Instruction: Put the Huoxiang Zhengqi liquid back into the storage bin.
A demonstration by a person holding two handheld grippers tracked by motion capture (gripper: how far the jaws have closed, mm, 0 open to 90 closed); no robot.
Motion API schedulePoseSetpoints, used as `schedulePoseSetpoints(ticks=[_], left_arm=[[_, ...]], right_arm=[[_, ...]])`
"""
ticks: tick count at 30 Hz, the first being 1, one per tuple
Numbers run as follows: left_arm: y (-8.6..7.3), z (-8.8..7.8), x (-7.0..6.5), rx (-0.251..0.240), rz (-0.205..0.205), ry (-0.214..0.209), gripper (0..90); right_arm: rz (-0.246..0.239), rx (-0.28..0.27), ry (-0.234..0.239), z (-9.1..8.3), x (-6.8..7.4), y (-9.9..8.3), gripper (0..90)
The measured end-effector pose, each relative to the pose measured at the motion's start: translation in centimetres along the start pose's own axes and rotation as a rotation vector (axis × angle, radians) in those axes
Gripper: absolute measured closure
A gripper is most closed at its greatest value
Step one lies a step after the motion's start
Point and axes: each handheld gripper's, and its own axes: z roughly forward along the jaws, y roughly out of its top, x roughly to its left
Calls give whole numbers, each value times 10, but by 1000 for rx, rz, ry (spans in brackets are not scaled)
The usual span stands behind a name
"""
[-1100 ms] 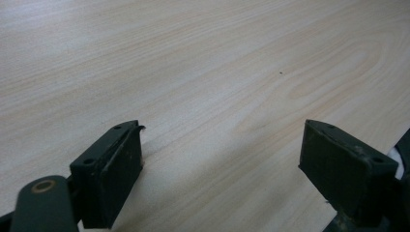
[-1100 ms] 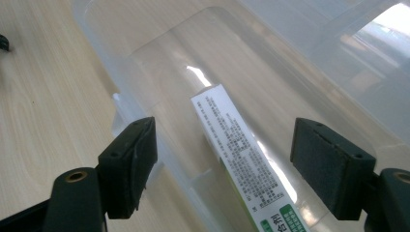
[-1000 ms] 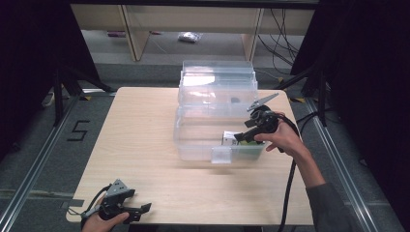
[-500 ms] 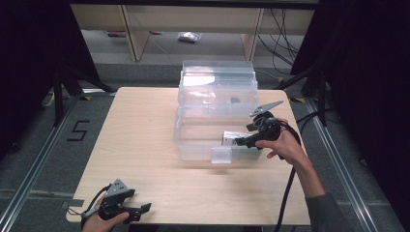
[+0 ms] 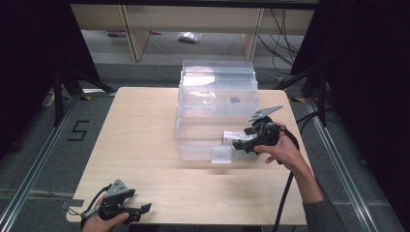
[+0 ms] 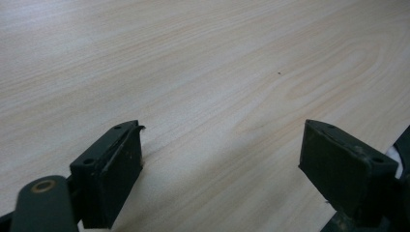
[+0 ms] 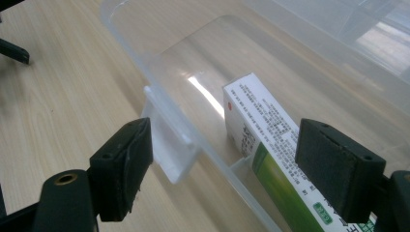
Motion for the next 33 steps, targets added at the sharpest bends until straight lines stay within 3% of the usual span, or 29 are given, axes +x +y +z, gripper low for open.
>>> schedulePoseSetpoints(ticks=[4,5,7,9,10,11,15,17,18,22,25,28,30,33], left_arm=[[0,-1,2,15,25,-5,148],[1,-1,2,16,22,-6,148],[1,-1,2,8,12,1,148],[0,-1,1,1,8,-8,148],[1,-2,2,13,20,-7,148],[1,-2,3,15,21,-4,148],[0,-1,1,-1,7,-9,148],[0,-1,2,3,13,-6,148],[0,-1,1,2,6,-7,148],[0,-1,1,-2,7,-6,148],[0,-1,1,-2,10,-4,148],[0,-1,1,-1,5,-6,148],[0,-1,1,-2,9,-2,148],[0,-1,1,-4,7,-3,148]], right_arm=[[-10,-18,-2,2,-1,-1,223],[7,-10,10,1,1,-1,222],[-15,-4,-3,-1,0,-1,220],[0,-1,-3,-1,2,-2,218],[-34,-5,-1,-1,-1,-2,218],[-8,-2,-6,-2,2,-3,217],[14,-8,-1,-3,4,-5,216],[-6,1,-3,-4,3,-7,215],[6,-15,-7,-2,5,-8,214],[20,10,-3,-5,9,-12,210],[-2,-21,-16,-5,10,-15,207],[-11,-17,-15,-7,12,-17,203],[15,-3,-11,-8,16,-19,198],[-4,-3,-10,-9,17,-22,197]])
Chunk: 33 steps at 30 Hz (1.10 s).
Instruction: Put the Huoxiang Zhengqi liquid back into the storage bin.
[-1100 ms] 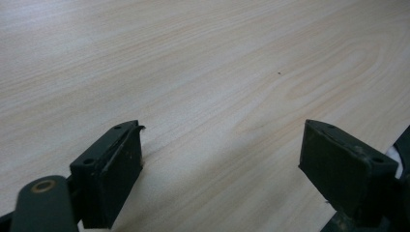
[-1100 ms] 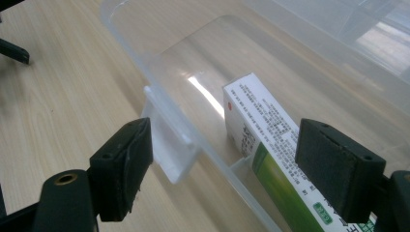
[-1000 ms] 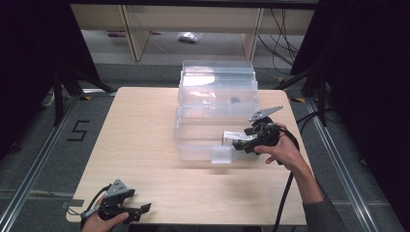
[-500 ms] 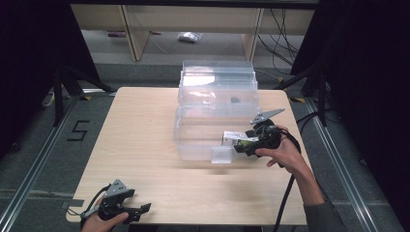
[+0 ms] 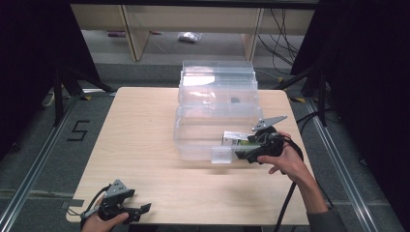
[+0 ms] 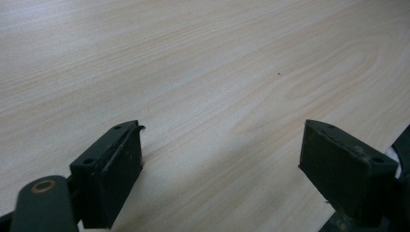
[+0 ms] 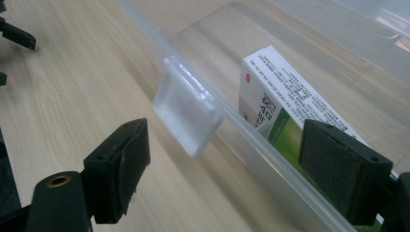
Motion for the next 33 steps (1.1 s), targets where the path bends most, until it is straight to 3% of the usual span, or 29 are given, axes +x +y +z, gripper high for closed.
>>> schedulePoseSetpoints(ticks=[1,2,3,4,6,9,13,14,15,16,19,21,25,26,27,28,31,33], left_arm=[[0,0,1,6,6,2,148],[0,-1,1,13,7,0,148],[0,-1,1,14,13,2,148],[0,-1,1,14,13,2,148],[0,-1,1,14,12,0,148],[0,-1,1,15,11,4,148],[0,0,1,16,12,3,148],[0,0,1,15,13,2,148],[0,-1,1,22,15,1,148],[0,0,1,14,7,9,148],[0,0,1,11,6,8,148],[0,-1,1,21,13,5,148],[0,-1,1,22,4,6,148],[0,0,1,20,13,6,148],[0,0,1,18,11,6,148],[0,0,1,10,0,7,148],[0,-1,1,22,17,4,148],[0,0,1,7,-1,6,148]], right_arm=[[-19,-6,0,0,0,-1,197],[10,-11,-10,-1,3,-2,197],[-5,-11,-13,-2,3,-4,197],[11,-25,-11,-1,5,-5,198],[-18,-21,-2,-1,6,-8,198],[-3,-7,0,-3,9,-10,198],[-22,-7,2,-2,14,-15,198],[-12,-28,3,0,16,-16,198],[-9,-3,12,-2,17,-17,197],[-30,-34,-2,0,17,-19,198],[-19,-16,3,-2,22,-23,197],[-19,-39,2,0,26,-27,197],[-25,-33,12,-3,31,-31,199],[-45,-56,1,-1,31,-33,200],[-29,-28,16,-3,34,-34,202],[-41,-36,20,-3,34,-35,202],[-18,-29,14,-4,37,-41,203],[-33,-26,14,-2,36,-45,204]])
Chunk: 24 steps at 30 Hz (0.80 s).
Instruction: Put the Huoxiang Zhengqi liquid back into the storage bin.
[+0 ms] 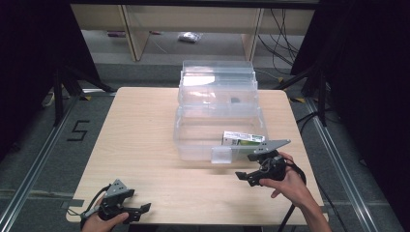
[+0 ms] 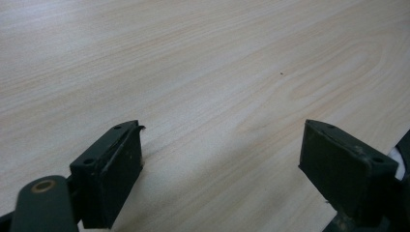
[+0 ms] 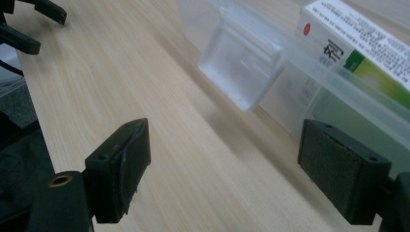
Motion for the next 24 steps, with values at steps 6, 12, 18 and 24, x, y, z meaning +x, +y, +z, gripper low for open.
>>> schedulePoseSetpoints(ticks=[6,12,18,24], left_arm=[[0,0,0,-2,-1,-1,148],[0,-1,0,9,16,10,148],[1,-2,2,29,32,0,148],[0,-2,2,23,30,4,148]], right_arm=[[41,1,-7,4,1,-13,204],[37,23,-5,5,0,-24,204],[46,16,-9,8,1,-32,197],[74,32,-23,5,2,-41,194]])
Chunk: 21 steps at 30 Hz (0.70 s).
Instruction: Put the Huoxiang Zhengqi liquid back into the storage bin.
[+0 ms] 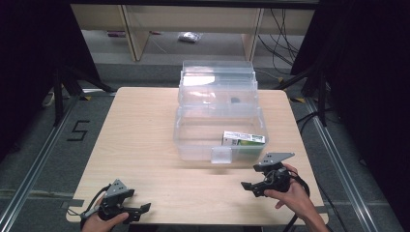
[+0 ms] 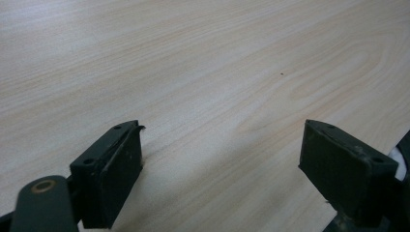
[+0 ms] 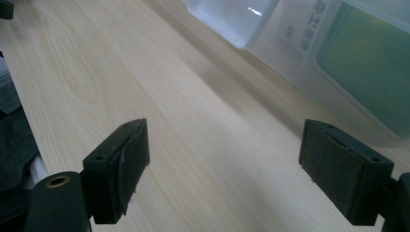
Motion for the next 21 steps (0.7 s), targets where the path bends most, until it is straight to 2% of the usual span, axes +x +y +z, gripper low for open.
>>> schedulePoseSetpoints(ticks=[1,2,3,4,5,6,7,8,9,10,11,14,15,16,20,21], left_arm=[[0,-1,-1,7,-1,-4,148],[0,0,-1,4,-9,-3,148],[0,0,-1,5,-5,-3,148],[0,0,0,1,0,-3,148],[0,0,0,0,0,-3,148],[0,0,-1,6,-8,-3,148],[0,0,-1,5,-5,-3,148],[0,0,-1,5,-5,-3,148],[0,0,-1,5,-5,-3,148],[0,0,-1,4,-8,-3,148],[0,0,-1,5,-7,-2,148],[0,0,-1,5,-5,-3,148],[0,0,0,0,2,-3,148],[0,0,0,1,1,-2,148],[0,-1,-1,4,-6,-2,148],[0,-1,-1,3,-6,-2,148]], right_arm=[[-18,-26,-16,2,-2,-3,193],[-15,-4,-13,0,-3,-4,192],[-6,2,-12,-1,-3,-5,192],[-2,-16,-15,1,-3,-8,192],[13,8,-16,0,-2,-9,192],[6,12,-14,1,-3,-10,192],[0,0,-24,2,-4,-12,192],[15,17,-7,1,-3,-13,192],[6,-7,-18,2,-4,-14,192],[3,-3,-22,2,-4,-14,191],[24,4,-17,2,-1,-15,191],[1,17,-18,1,-2,-16,180],[18,26,-22,0,-1,-17,179],[14,5,-33,2,-1,-18,179],[-7,20,-33,0,-2,-20,174],[46,28,-40,0,3,-22,171]])
